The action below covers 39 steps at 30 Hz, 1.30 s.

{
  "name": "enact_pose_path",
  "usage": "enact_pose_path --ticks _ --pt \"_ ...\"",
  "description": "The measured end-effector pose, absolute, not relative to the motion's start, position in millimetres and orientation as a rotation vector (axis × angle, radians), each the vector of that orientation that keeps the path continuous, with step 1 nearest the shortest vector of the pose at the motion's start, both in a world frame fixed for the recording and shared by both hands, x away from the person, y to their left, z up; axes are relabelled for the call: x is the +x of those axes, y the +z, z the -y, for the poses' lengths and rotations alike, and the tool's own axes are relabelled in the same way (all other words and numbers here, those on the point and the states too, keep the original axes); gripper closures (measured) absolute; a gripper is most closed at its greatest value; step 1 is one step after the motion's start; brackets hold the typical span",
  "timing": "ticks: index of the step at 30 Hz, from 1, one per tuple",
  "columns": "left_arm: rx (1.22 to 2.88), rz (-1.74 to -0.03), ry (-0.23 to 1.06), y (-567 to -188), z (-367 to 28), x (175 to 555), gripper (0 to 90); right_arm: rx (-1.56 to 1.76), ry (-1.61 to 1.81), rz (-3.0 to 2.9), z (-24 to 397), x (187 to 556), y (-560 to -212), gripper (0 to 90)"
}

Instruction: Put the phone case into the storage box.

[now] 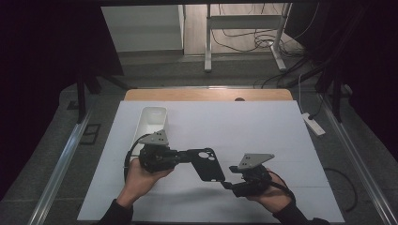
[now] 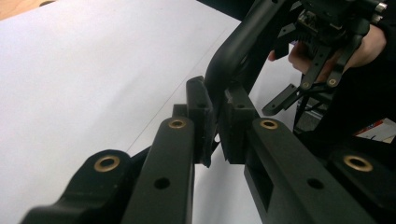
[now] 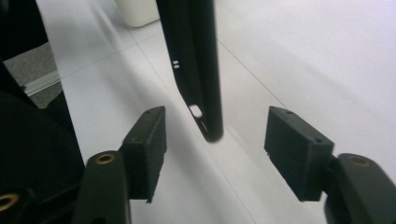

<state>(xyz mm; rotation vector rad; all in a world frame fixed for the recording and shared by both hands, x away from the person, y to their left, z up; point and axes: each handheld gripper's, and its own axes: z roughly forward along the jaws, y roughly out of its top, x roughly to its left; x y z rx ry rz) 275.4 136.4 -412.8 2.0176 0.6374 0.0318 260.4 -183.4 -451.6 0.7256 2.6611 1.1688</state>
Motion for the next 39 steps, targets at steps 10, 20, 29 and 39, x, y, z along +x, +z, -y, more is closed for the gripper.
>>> enact_pose_path --ticks 10,20,29,39 --pt "2.024 -0.654 0.056 -409.5 -147.3 280.5 83.5 0.795 1.124 -2.643 192.0 258.2 -448.9 19.0" --pt "2.027 -0.681 0.074 -405.2 -160.3 285.9 83.5 0.845 1.084 -2.625 201.2 254.0 -451.0 4.6" --pt "2.031 -0.699 0.088 -399.5 -171.4 290.2 83.5 0.861 1.071 -2.602 214.2 248.9 -450.6 0.4" --pt "2.034 -0.713 0.095 -393.0 -182.1 295.9 83.5 0.913 1.068 -2.562 233.4 245.4 -450.4 0.0"
